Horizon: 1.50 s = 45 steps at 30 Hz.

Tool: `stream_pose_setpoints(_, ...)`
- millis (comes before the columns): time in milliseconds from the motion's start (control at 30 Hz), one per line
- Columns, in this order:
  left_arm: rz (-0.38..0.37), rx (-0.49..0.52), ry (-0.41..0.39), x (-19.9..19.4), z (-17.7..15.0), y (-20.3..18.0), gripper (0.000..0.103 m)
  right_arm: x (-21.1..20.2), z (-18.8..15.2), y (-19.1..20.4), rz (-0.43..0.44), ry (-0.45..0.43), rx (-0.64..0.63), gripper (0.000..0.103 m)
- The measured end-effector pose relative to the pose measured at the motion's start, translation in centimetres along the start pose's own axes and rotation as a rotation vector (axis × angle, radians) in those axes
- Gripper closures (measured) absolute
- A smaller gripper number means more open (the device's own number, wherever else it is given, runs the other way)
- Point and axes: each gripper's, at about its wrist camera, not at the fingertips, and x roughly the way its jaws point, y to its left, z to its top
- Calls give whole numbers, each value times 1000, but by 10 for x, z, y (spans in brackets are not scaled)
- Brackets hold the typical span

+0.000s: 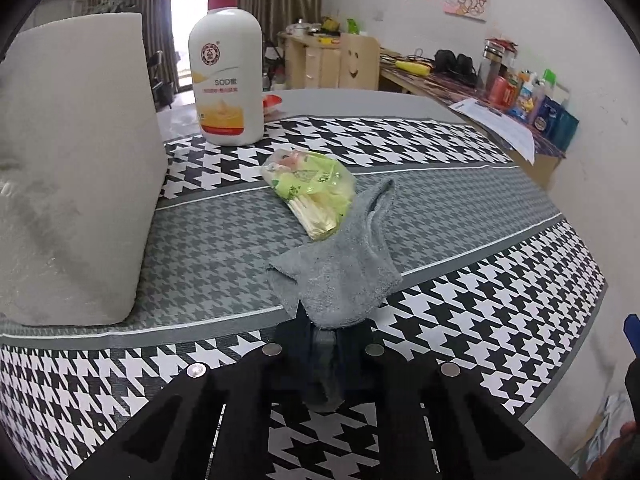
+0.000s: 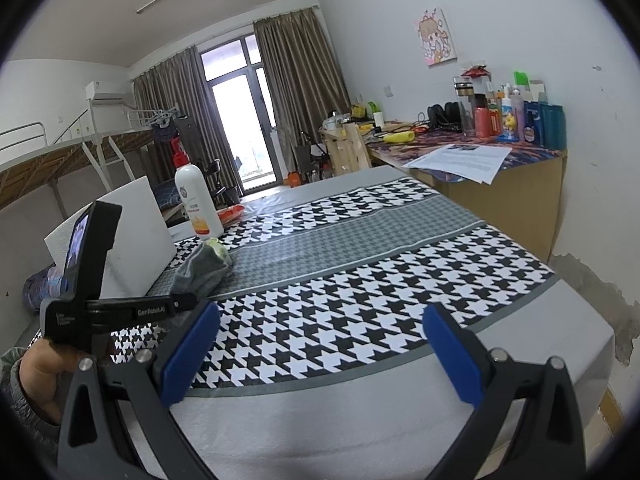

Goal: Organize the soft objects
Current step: 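Close the left tool on the grey sock, then lift the grey sock with the left tool while the right tool approaches the snack bag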

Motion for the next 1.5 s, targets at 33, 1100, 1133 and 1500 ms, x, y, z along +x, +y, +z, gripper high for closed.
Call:
stream_pose_setpoints(33,-6,1,-1,-1,-1,0,93,-1,0,1,-1,0,-2,1)
stream_pose_setpoints(1100,24,48,-158,-61,-15,20,93,24,25,49,93,21,-137,1)
stream_pose_setpoints(1133,26,47,-159,-61,-16,21,93,26,27,52,100,24,-146,1)
stream_pose_setpoints(1500,79,22,-160,-65,-22,40,93,60,40,78,147,101,-233,0)
